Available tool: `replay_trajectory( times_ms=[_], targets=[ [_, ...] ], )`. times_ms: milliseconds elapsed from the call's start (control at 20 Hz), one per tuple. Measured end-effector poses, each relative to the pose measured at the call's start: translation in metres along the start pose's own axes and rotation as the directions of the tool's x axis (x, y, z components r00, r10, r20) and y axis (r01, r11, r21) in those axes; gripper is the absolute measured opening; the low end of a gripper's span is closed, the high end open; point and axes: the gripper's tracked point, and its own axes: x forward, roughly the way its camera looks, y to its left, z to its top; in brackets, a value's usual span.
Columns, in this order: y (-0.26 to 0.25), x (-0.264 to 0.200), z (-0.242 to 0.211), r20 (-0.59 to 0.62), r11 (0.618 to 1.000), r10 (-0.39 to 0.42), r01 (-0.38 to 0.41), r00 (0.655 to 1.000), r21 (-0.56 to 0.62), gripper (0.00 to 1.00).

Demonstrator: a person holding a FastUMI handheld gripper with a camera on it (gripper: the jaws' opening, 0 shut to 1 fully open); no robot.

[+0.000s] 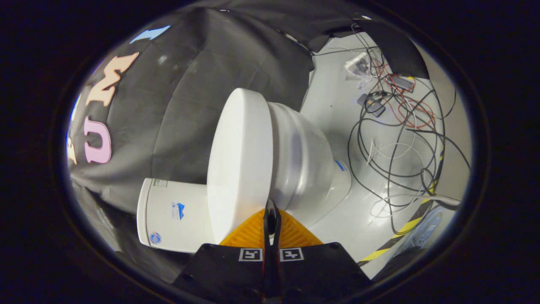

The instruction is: Open the toilet lid.

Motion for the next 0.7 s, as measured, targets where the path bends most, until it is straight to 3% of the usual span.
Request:
replay_trajectory(
  times_ms=[400, 700],
  targets=[
    [0.048, -0.032, 0.013, 0.110, 0.983, -0.089, 0.105, 0.990, -0.151, 0.01],
    [0.085, -0.049, 0.016, 0.180, 0.965, -0.088, 0.129, 0.980, -0.229, 0.00]
  ],
)
